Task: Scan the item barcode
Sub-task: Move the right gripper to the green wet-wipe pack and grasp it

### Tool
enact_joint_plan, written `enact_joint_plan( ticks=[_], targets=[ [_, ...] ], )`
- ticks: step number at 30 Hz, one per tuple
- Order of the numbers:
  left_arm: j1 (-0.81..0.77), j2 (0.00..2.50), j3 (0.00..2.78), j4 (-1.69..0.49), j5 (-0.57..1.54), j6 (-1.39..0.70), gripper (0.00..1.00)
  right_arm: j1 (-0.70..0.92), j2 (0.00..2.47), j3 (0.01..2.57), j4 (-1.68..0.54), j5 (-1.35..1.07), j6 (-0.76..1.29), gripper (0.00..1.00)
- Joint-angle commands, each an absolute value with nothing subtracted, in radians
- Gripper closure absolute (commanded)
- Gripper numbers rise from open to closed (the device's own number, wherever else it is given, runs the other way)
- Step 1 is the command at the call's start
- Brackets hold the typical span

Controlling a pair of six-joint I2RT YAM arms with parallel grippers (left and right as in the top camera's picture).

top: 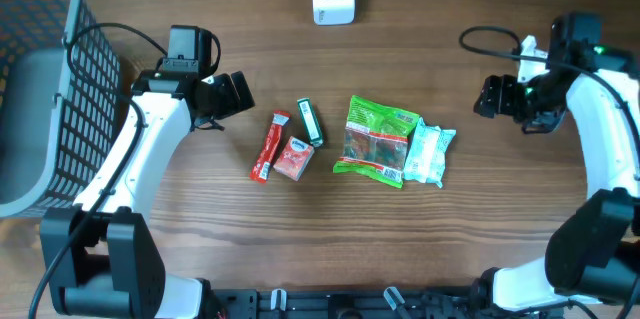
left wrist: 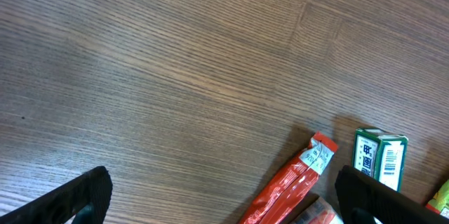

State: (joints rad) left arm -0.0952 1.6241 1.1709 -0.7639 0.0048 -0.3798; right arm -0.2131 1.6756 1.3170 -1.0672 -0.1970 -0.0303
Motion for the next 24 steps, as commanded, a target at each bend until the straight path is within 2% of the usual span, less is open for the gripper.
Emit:
enact_joint_plan(
  ticks=[1,10,24],
  targets=[
    [-0.093,1.633,1.174,-0.764,-0.001,-0.375,0.00,-0.213,1.680,1.237,-1.004,-0.180,0.008,0.15],
    [-0.093,1.633,1.174,-0.764,-0.001,-0.375,0.00,-0.213,1.683,1.163,-0.945,-0.208,0.035,0.14],
    [-0.093,1.633,1.174,-0.764,-0.001,-0.375,0.00,-0.213,1.687,1.185,-0.942,-0.272,0.035,0.15]
  ],
)
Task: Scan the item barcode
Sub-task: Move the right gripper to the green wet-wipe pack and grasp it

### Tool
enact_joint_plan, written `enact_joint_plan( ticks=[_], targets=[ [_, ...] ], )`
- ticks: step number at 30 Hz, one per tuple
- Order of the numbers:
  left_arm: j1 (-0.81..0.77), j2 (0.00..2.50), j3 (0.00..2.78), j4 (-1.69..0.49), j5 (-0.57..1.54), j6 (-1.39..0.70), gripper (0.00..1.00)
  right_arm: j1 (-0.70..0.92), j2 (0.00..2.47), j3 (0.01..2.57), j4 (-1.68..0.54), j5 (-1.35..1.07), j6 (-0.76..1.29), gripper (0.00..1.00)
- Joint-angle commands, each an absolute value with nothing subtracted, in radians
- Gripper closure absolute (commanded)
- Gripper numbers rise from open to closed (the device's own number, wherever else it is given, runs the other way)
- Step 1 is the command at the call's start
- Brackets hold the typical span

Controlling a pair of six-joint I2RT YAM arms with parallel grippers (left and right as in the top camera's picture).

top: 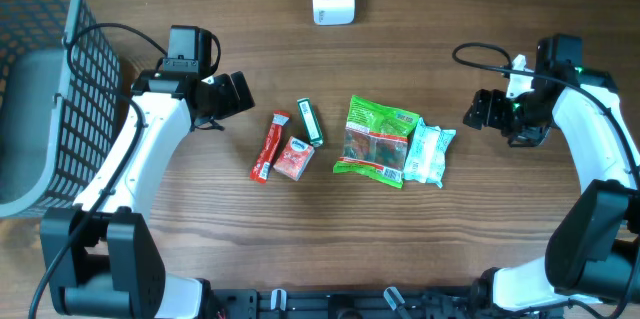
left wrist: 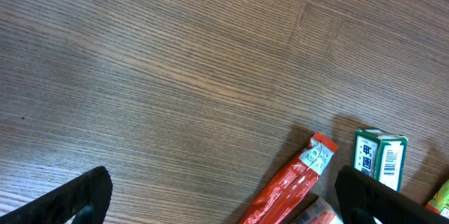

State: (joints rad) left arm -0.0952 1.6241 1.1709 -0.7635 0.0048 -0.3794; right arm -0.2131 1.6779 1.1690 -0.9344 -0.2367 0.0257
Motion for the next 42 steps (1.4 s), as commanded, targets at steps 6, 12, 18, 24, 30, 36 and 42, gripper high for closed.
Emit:
enact_joint_plan(
  ticks=[6,12,18,24,30,36,42],
  targets=[
    [-0.093,1.633,1.174,-0.764,-0.001,-0.375,0.00,-0.174,1.687,1.122,-0.920,-0.399,0.053,0.27],
    [-0.093,1.633,1.174,-0.764,-0.001,-0.375,0.00,-0.090,1.687,1.004,-0.776,-0.374,0.081,0.31],
    [-0.093,1.633,1.174,-0.764,-0.001,-0.375,0.00,-0.086,1.687,0.867,-0.618,-0.408,0.085,0.31],
    [-0.093,1.633,1.174,-0.764,-0.001,-0.375,0.00,-0.081,1.687,0.768,-0.489,-0.458,0.082,0.31],
    [-0.093,1.633,1.174,-0.764,-0.001,-0.375,0.00,-0.081,1.687,0.754,-0.479,-0.458,0.081,0.60],
    [-0.093,1.633,1.174,-0.764,-0.001,-0.375,0.00,-0.102,1.668,0.785,-0.522,-0.475,0.025,0.93],
    [-0.093,1.633,1.174,-0.764,-0.001,-0.375,0.00,-0.160,1.515,0.884,-0.674,-0.550,0.026,0.96]
  ],
)
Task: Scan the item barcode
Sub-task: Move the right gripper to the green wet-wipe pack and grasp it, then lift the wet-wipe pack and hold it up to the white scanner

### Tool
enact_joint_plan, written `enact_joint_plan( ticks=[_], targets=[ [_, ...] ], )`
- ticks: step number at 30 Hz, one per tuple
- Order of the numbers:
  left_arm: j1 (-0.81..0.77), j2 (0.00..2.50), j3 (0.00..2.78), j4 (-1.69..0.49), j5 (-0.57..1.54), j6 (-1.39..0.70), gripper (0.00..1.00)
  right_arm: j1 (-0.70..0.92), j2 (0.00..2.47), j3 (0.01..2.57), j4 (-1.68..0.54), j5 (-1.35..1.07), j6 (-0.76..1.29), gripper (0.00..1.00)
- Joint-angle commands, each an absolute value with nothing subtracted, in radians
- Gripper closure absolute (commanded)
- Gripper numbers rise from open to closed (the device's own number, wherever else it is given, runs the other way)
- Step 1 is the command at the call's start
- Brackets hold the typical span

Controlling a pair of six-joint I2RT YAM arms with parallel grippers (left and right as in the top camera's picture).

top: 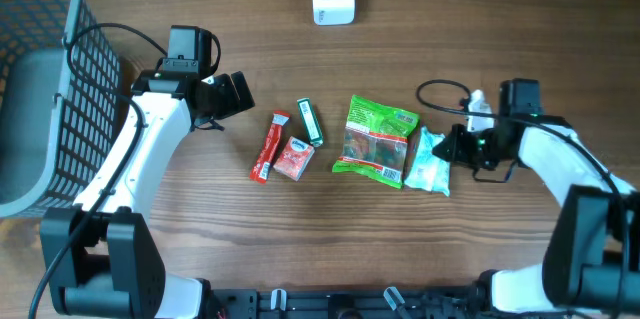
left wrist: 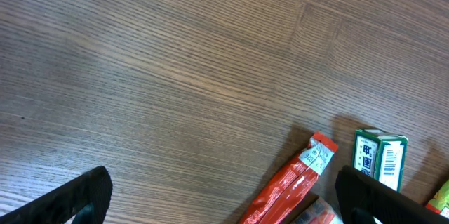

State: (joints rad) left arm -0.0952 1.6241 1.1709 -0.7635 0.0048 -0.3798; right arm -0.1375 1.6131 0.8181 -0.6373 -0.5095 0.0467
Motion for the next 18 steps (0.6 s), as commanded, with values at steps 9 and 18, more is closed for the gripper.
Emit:
enact_joint_plan(
  ticks=[9,18],
  targets=[
    [-0.093,1.633,1.174,-0.764,-0.001,-0.375,0.00,-0.134,1.247,0.889,-0.705,-0.945,0.129,0.96],
    [-0.093,1.633,1.174,-0.764,-0.001,-0.375,0.00,0.061,1.240,0.964,-0.712,-0.899,0.350,0.96]
  ],
)
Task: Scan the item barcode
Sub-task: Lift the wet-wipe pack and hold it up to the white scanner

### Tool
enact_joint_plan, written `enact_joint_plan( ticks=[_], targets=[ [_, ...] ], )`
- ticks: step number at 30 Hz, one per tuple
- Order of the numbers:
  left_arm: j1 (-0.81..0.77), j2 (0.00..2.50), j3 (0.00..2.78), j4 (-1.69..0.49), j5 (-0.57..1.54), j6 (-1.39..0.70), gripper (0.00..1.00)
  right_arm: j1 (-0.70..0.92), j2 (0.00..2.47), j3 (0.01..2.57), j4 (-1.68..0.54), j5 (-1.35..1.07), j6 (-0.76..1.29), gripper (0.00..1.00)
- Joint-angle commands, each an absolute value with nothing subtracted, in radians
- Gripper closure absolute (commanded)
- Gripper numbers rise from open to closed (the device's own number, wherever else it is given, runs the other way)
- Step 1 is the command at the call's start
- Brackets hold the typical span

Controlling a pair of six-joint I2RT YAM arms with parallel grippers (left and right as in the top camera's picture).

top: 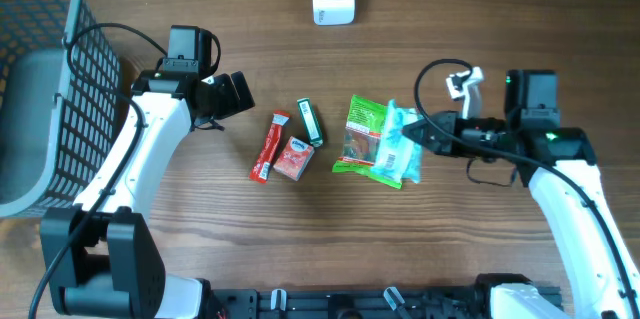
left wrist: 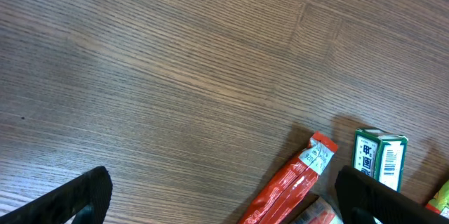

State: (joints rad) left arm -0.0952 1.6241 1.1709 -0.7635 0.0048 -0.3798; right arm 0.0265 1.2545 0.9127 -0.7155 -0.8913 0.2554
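Observation:
The white barcode scanner stands at the table's far edge. My right gripper (top: 417,134) is shut on a pale blue-and-white packet (top: 397,155), holding it over the right side of the green snack bag (top: 366,139). To the left lie a red stick pack (top: 267,146), a small green box (top: 310,121) and a small red packet (top: 294,159). My left gripper (top: 236,94) stands open to the left of them with nothing between its fingers. Its wrist view shows the red stick pack (left wrist: 291,185) and the green box (left wrist: 379,156) by the right finger.
A grey mesh basket (top: 40,79) fills the far left of the table. Bare wood lies between the scanner and the items.
My right gripper was at the pale packet's right edge on the table. Now it holds the packet further left, over the green bag. The left arm has not moved.
My right gripper was at the far right, away from the items, then a little closer, then at the pale packet beside the green bag. Now the packet is in it, over the bag. My left gripper stayed open in place throughout.

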Motion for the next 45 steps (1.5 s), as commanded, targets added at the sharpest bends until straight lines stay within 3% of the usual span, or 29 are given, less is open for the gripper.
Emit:
enact_joint_plan(
  ticks=[1,9,14,21,25,31,39,45],
  targets=[
    [-0.093,1.633,1.174,-0.764,-0.001,-0.375,0.00,0.081,1.240,0.970,-0.711,-0.829,0.368,0.96],
    [-0.093,1.633,1.174,-0.764,-0.001,-0.375,0.00,0.089,1.240,0.978,-0.717,-0.653,0.270,0.96],
    [-0.093,1.633,1.174,-0.764,-0.001,-0.375,0.00,0.089,1.262,1.162,-0.865,-0.494,0.218,0.96],
    [-0.093,1.633,1.174,-0.764,-0.001,-0.375,0.00,0.166,1.552,1.777,-1.200,-0.252,0.133,0.96],
    [-0.093,1.633,1.174,-0.764,-0.001,-0.375,0.00,0.257,1.732,2.123,-1.284,-0.073,0.111,0.96],
    [-0.093,1.633,1.174,-0.764,-0.001,-0.375,0.00,0.434,1.910,2.204,-1.047,0.304,-0.011,0.95],
    [-0.093,1.633,1.174,-0.764,-0.001,-0.375,0.00,0.599,2.207,2.204,-0.662,0.762,-0.416,0.96],
    [-0.093,1.633,1.174,-0.764,-0.001,-0.375,0.00,0.616,2.364,2.204,-0.231,0.902,-0.766,0.95]
  ],
)
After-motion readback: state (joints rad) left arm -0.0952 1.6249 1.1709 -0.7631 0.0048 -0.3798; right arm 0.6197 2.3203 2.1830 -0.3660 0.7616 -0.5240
